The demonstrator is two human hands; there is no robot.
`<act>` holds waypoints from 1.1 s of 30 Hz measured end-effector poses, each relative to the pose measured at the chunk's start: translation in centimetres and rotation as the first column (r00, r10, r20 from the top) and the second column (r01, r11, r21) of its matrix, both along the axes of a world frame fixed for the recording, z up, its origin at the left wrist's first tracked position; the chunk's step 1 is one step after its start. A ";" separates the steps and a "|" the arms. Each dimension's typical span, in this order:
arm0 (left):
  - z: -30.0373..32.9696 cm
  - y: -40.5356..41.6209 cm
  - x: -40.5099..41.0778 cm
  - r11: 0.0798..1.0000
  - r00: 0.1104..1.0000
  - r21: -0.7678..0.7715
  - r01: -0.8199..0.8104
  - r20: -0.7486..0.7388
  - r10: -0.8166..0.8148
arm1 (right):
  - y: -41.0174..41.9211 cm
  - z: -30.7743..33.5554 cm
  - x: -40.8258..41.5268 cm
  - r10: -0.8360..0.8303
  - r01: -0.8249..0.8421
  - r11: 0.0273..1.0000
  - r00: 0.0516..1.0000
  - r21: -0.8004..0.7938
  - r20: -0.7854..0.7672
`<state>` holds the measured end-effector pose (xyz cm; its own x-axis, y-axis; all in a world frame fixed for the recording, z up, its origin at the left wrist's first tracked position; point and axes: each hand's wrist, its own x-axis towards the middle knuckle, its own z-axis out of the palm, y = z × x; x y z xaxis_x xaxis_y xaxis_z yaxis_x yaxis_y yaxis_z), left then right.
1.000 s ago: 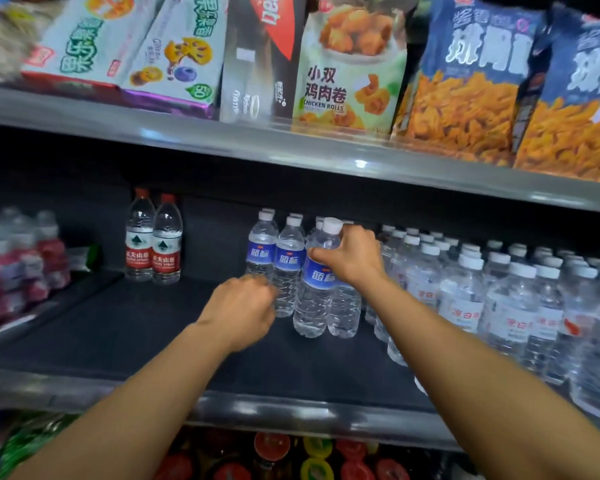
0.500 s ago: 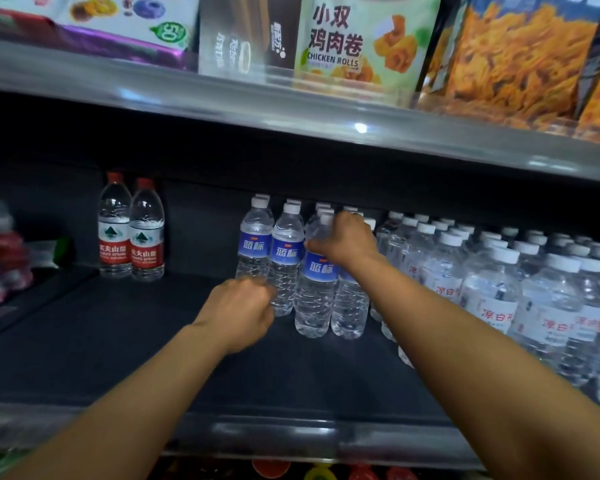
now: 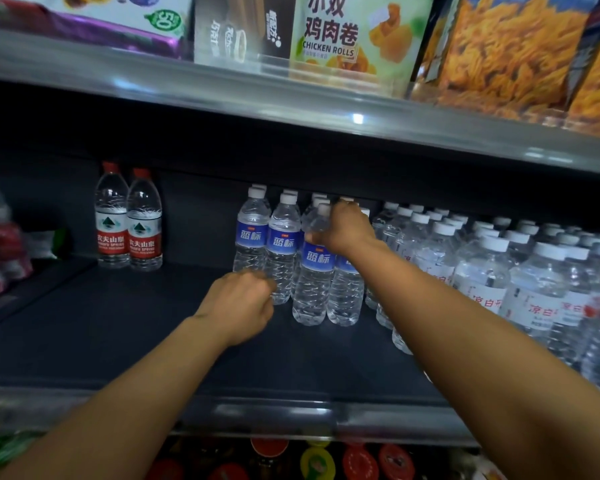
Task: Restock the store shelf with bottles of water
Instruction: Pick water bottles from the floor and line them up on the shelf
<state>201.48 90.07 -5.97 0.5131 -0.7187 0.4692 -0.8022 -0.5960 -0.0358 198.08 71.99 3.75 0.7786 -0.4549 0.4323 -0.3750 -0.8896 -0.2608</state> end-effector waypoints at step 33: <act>-23.6 8.2 -31.8 0.941 0.927 0.316 0.121 -0.374 0.006 | 12.4 -35.7 -38.8 0.215 -0.199 0.975 0.957 0.097 -0.194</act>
<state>169.68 98.31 -29.57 0.5547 -0.8320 -0.0101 -0.8289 -0.5536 0.0808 159.29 84.37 -31.98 0.9265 -0.3002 0.2268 -0.2368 -0.9337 -0.2684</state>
